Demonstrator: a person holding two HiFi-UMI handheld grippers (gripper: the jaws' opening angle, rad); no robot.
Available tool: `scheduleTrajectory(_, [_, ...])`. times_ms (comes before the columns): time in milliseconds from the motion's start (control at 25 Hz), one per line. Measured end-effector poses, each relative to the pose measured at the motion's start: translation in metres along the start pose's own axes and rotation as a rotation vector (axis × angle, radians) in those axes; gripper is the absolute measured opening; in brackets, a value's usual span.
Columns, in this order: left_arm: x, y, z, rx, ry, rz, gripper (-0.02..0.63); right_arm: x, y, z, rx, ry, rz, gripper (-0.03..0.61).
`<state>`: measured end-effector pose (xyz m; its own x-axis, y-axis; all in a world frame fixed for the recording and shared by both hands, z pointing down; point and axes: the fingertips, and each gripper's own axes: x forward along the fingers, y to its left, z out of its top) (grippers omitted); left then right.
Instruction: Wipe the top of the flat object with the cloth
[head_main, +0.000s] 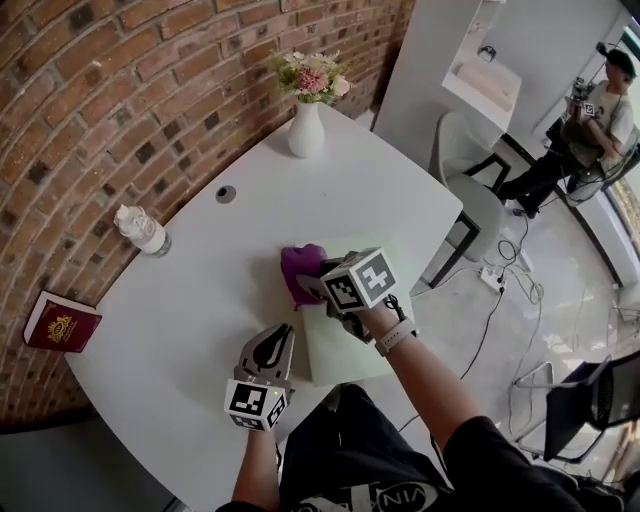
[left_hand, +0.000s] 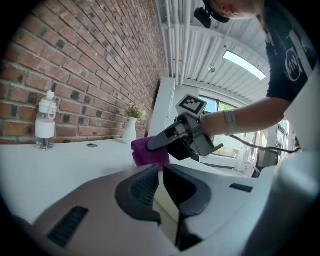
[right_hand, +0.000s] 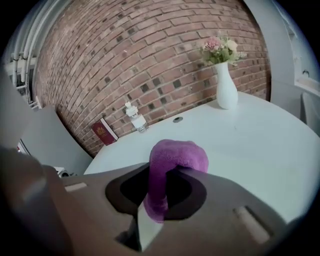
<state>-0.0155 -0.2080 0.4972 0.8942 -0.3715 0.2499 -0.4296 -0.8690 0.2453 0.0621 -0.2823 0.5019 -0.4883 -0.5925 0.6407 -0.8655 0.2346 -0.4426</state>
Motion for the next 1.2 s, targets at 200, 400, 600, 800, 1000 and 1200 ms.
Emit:
scheduleTrajectory(200, [-0.002, 0.005, -0.002, -0.024, -0.008, 0.045, 0.031, 0.022, -0.015, -0.017, -0.033, 0.081, -0.024, 0.063])
scheduleTrajectory(400, [0.008, -0.002, -0.013, -0.001, 0.047, 0.032, 0.031, 0.012, -0.032, -0.005, -0.007, 0.035, -0.040, 0.063])
scheduleTrajectory(600, [0.012, -0.010, -0.029, -0.004, 0.098, 0.026, 0.031, -0.006, -0.060, -0.012, -0.013, 0.058, -0.080, 0.062])
scheduleTrajectory(800, [0.009, -0.006, -0.030, -0.013, 0.100, 0.045, 0.031, -0.037, -0.092, -0.023, -0.024, 0.078, -0.148, 0.063])
scheduleTrajectory(1000, [0.004, 0.002, -0.030, -0.025, 0.098, 0.069, 0.031, -0.069, -0.124, -0.034, 0.027, 0.065, -0.200, 0.062])
scheduleTrajectory(1200, [0.002, 0.006, -0.028, -0.034, 0.090, 0.083, 0.031, -0.096, -0.149, -0.042, 0.048, 0.057, -0.249, 0.063])
